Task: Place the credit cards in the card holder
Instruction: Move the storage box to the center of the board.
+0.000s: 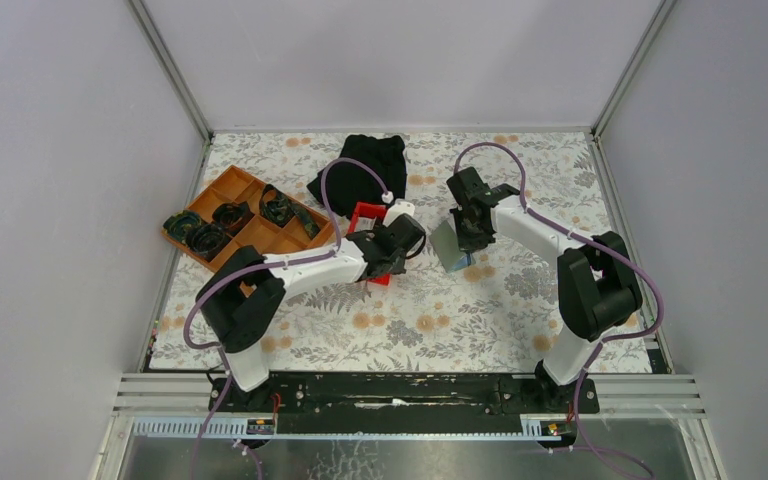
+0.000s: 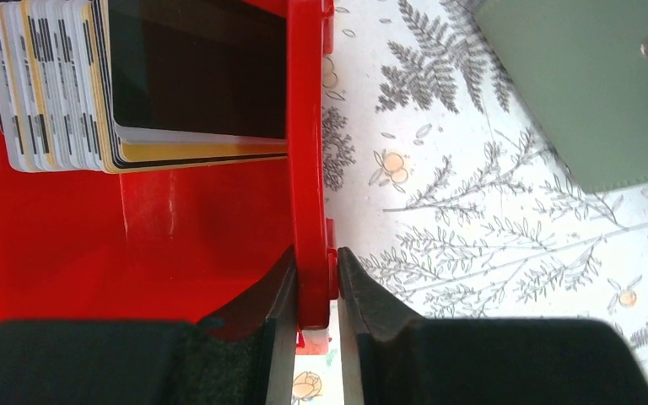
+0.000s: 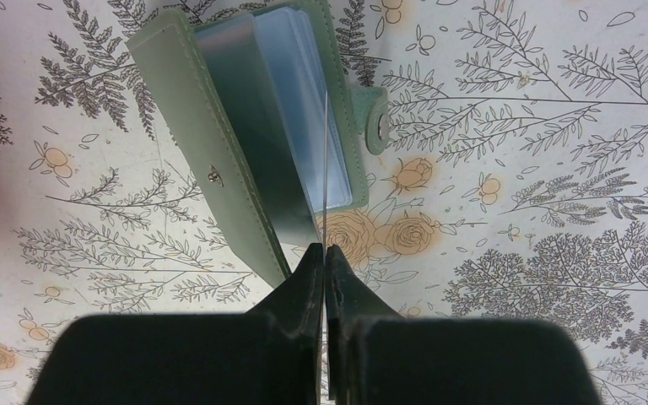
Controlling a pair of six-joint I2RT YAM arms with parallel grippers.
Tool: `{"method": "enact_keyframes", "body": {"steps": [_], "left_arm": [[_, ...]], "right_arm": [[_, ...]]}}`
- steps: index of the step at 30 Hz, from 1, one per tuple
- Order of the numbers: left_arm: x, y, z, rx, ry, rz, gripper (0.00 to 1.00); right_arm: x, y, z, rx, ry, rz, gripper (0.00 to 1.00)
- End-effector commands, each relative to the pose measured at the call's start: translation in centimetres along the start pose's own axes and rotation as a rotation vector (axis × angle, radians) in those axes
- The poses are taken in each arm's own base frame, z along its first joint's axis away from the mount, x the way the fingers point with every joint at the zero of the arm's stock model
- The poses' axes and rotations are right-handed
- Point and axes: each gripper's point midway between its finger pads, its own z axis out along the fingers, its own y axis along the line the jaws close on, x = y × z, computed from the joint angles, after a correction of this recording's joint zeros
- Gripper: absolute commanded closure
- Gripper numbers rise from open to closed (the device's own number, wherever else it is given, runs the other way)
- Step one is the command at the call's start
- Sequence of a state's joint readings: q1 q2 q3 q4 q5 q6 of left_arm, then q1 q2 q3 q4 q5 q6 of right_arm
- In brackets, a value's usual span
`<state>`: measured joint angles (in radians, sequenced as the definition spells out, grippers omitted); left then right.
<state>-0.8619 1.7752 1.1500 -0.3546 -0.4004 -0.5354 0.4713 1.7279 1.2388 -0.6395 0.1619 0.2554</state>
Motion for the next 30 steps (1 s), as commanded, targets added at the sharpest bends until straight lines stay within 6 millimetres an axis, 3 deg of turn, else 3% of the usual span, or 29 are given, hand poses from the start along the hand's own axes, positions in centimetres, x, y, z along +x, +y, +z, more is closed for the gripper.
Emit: {"method": "enact_keyframes", "body": {"steps": [1, 10, 18, 24, 30], "left_arm": [[-1.1, -2.0, -1.5, 0.15, -0.03, 0.093, 0.84], [-2.5, -3.2, -1.2, 0.212, -0.037, 0.322, 0.93], [-3.8, -4.3, 0.5, 0.283, -0.033, 0.426, 0.98], [-5.5, -2.5, 2.7, 0.253, -0.031, 0.429, 0.98], [-8.7, -0.5, 4.7, 0.238, -0.075, 0.363, 0.98]], "right_arm": [[-0.9, 0.1, -1.4, -0.029, -0.05, 0.013, 1.0], [-0.7, 0.1, -1.4, -0.03, -0.048, 0.02, 1.0], [-0.5, 0.2, -1.4, -0.033, -0.045, 0.029, 1.0], [-0.8, 0.4, -1.3, -0.041, -0.048, 0.034, 1.0], [-1.3, 0.5, -1.7, -0.044, -0.056, 0.039, 1.0]]}}
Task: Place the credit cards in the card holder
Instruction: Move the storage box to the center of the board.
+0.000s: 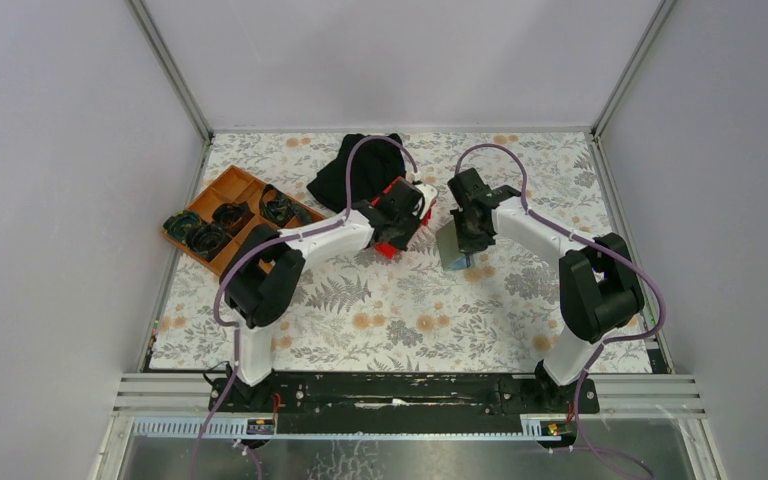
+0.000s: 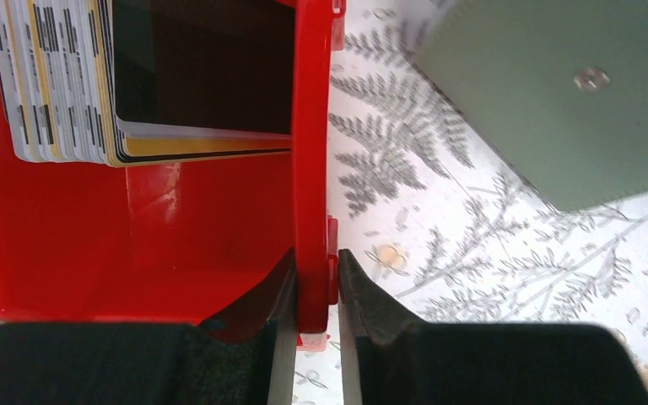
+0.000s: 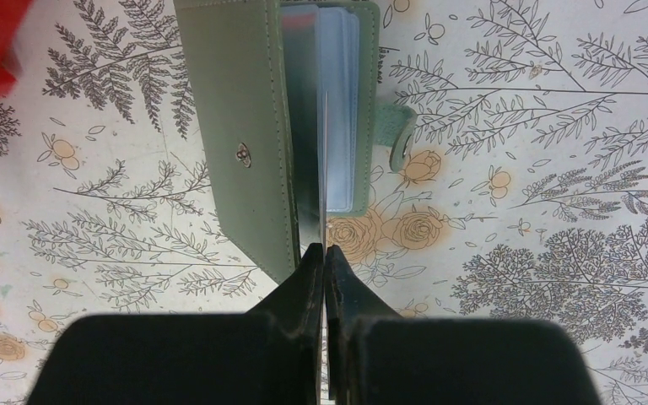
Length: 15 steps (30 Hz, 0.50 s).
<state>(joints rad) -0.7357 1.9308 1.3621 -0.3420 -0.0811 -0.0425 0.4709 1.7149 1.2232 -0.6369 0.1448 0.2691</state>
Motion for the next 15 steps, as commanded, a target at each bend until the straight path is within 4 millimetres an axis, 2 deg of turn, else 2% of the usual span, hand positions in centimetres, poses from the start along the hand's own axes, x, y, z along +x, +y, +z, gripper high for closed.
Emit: {"method": "enact_keyframes", "body": {"steps": [1, 4, 7, 9, 13, 15], "left_arm": [[-4.0, 2.8, 1.0, -0.02, -0.107, 0.0, 0.98], [-5.5, 2.9, 1.7, 0.008, -0.132, 0.009, 0.96], [-5.9, 2.7, 2.3, 0.033, -0.135, -0.001, 0.92], [-6.0, 2.8, 2.3, 0.029, -0.14, -0.04, 0.83], [-6.3, 2.9, 1.2, 0.019, -0.191, -0.119, 0.57], [-6.9, 3.2, 0.4, 0.001, -0.217, -0.156, 0.5]], "right_arm": [[-1.5, 0.5, -1.6, -0.035, -0.058, 0.026, 1.0], [-1.3, 0.7, -1.4, -0.047, -0.06, 0.046, 1.0], [-0.9, 0.8, -1.1, -0.054, -0.053, 0.059, 1.0], [-1.4, 0.7, -1.7, -0.056, -0.084, 0.064, 1.0], [-2.3, 1.2, -2.2, -0.077, -0.108, 0.07, 1.0], [-3.0, 1.3, -2.7, -0.087, -0.14, 0.075, 1.0]]}}
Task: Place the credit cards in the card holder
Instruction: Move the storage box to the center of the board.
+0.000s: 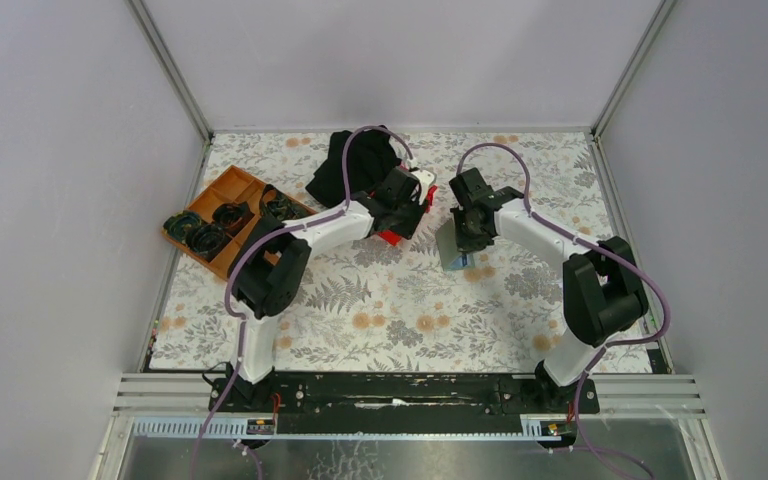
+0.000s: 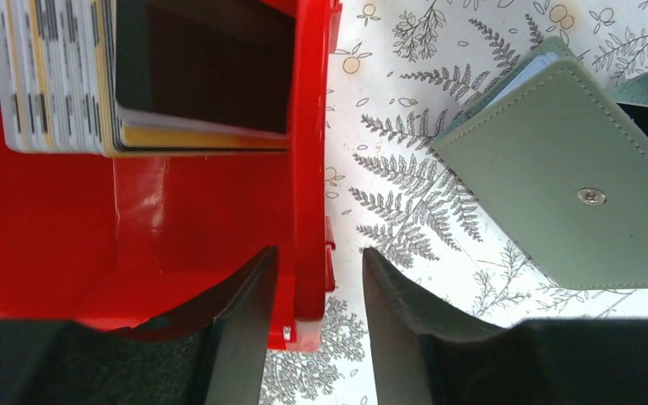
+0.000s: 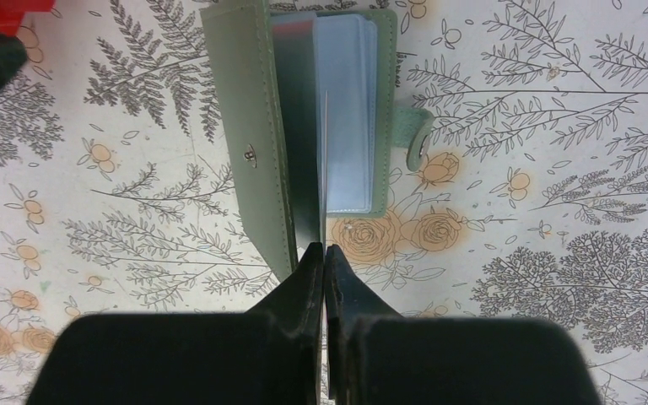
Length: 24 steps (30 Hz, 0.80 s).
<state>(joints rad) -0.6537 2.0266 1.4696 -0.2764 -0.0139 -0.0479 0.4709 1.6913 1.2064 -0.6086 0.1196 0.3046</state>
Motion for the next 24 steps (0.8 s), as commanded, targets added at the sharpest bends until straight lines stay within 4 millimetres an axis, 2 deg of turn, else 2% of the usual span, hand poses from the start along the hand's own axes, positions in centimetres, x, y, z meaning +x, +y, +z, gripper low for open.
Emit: {"method": "enact_keyframes", "body": {"steps": [1, 4, 11, 17, 24], "left_arm": [[-4.0, 0.2, -2.1, -0.016, -0.152, -0.098, 0.49], [-4.7, 0.2, -2.9, -0.021, -0.167, -0.136, 0.48], [-5.9, 0.1, -5.1, -0.026, -0.207, -0.217, 0.46], [-6.5, -0.7, -6.1, 0.013, -0.223, -0.259, 0.46], [-5.9, -2.1, -6.0, 0.052, -0.205, -0.294, 0.45]], "right_arm": [[-3.1, 1.0, -2.5, -0.061, -0.127, 0.033, 1.0], [-4.2, 1.6, -3.0, -0.087, -0.147, 0.029, 1.0], [-4.9, 3.2, -3.2, -0.162, -0.15, 0.027, 1.0], [-4.3, 4.6, -2.7, -0.197, -0.14, 0.016, 1.0], [-3.5, 6.9, -2.9, -0.233, -0.142, -0.015, 1.0]]}}
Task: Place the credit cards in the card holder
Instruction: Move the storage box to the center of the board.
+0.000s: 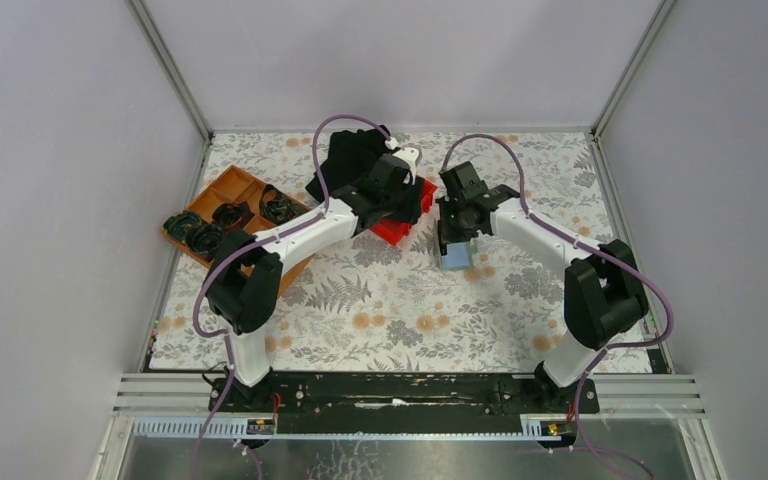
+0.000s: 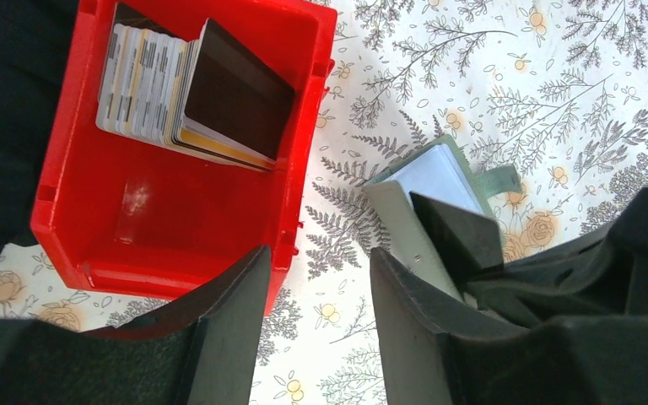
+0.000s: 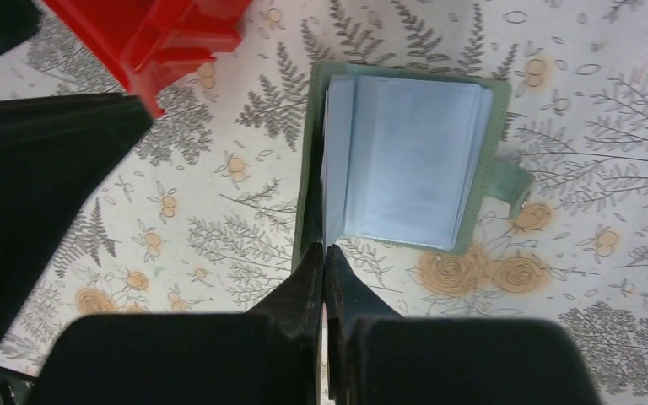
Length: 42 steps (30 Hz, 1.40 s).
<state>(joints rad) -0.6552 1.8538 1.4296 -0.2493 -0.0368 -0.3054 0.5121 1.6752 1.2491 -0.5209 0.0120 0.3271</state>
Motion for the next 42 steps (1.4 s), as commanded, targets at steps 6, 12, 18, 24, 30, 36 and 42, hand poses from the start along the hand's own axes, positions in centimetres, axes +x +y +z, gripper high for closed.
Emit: {"method": "enact_keyframes", "body": {"steps": [6, 12, 18, 24, 30, 36, 42], "left_arm": [[0.4, -2.5, -0.1, 0.067, -0.013, -0.067, 0.45], [1.6, -3.4, 0.0, 0.085, 0.016, -0.076, 0.46], [3.1, -4.2, 0.0, 0.096, 0.046, -0.074, 0.45], [4.2, -4.5, -0.2, 0.096, 0.065, -0.084, 0.46], [4.6, -4.9, -0.2, 0.106, 0.076, -0.092, 0.45], [4.9, -5.2, 0.2, 0.113, 0.087, -0.087, 0.45], [5.8, -5.6, 1.0, 0.12, 0.114, -0.076, 0.45]], "right_arm": [[0.2, 3.2, -0.3, -0.068, -0.032, -0.021, 1.0], [1.8, 3.0, 1.0, -0.058, 0.005, -0.019, 1.0], [2.8, 2.9, 1.9, -0.058, 0.027, -0.016, 1.0], [3.2, 3.3, 2.6, -0.071, 0.039, -0.015, 1.0], [3.5, 3.5, 3.1, -0.077, 0.051, -0.02, 1.0], [3.8, 3.5, 3.5, -0.073, 0.059, -0.026, 1.0], [3.6, 3.4, 3.5, -0.064, 0.055, -0.031, 1.0]]}}
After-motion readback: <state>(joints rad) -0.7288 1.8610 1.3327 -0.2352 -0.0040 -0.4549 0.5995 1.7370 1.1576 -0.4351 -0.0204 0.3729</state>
